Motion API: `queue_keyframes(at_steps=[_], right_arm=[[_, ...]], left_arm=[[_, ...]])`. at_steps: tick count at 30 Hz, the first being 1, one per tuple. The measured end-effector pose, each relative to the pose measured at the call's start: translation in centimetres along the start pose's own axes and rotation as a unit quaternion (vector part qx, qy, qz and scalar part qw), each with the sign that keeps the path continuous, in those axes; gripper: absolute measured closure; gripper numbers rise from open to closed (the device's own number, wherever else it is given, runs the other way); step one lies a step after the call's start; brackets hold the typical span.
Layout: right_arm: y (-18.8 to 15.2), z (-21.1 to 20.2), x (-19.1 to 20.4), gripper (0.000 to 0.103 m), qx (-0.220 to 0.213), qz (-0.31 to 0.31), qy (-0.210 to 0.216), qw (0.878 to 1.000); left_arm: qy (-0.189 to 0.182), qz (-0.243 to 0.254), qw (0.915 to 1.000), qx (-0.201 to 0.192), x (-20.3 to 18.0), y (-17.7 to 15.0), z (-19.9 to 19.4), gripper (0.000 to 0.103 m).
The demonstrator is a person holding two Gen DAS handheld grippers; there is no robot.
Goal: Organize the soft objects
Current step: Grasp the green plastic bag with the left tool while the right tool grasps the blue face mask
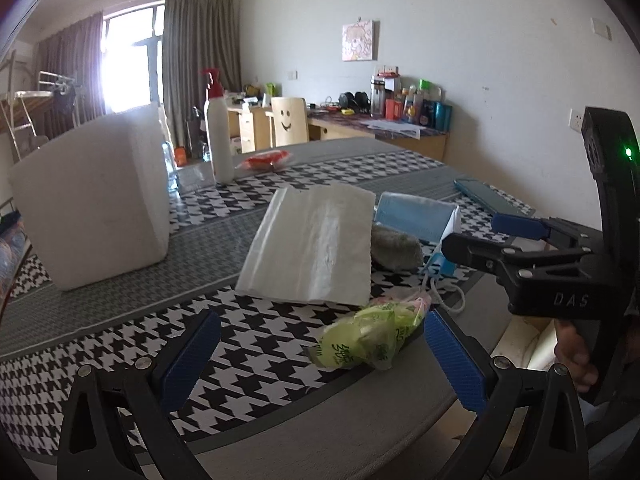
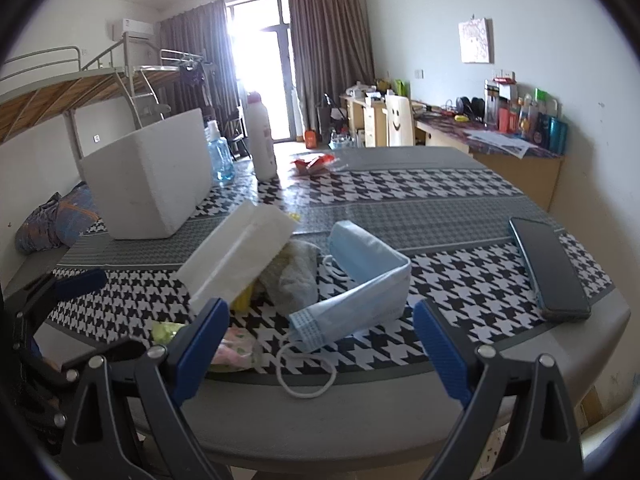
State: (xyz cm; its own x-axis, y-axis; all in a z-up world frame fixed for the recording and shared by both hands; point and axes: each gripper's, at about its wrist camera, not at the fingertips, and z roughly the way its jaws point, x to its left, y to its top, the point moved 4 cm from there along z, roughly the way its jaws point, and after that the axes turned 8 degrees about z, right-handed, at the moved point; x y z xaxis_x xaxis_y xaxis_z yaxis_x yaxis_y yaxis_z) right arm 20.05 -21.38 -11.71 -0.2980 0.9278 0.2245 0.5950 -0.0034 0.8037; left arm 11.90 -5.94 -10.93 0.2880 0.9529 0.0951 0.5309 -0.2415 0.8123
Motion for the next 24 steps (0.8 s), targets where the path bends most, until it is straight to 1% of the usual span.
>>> queue_keyframes(at_steps=[8,11,16,22,23,24], right_arm=[[0.0,1.1,-0.8,0.007,0.009,0.011,-0.004,1.0],[0.0,1.6,-1.2,0.007,0.015,0.015,-0.015,1.0],[0.6,2.5,-2.1,0.007,0.024,0.037,-0.018,0.999],[1.2,3.4,-2.9,0.008,0.028,0.047,-0.025,0.998],[1.2,3.5,-3.0,0.008,0.029,0.049,-0.026,0.998],[1.3,3.8,-3.2,0.011,0.031,0.051,-0.029,0.998]], left_arm=[[-0.011,0.018,0.9996,0.017,-0.8,-0.1,1.6,0.001],[-0.015,0.024,0.9994,0.019,-1.0,0.0,1.9,0.001],[-0.024,0.038,0.9988,0.022,-1.5,0.2,2.5,0.001],[-0.037,0.052,0.9974,0.033,-1.9,0.5,3.6,0.001],[-0.04,0.051,0.9972,0.036,-1.9,0.5,3.8,0.001],[-0.043,0.051,0.997,0.038,-1.9,0.5,4.0,0.001]])
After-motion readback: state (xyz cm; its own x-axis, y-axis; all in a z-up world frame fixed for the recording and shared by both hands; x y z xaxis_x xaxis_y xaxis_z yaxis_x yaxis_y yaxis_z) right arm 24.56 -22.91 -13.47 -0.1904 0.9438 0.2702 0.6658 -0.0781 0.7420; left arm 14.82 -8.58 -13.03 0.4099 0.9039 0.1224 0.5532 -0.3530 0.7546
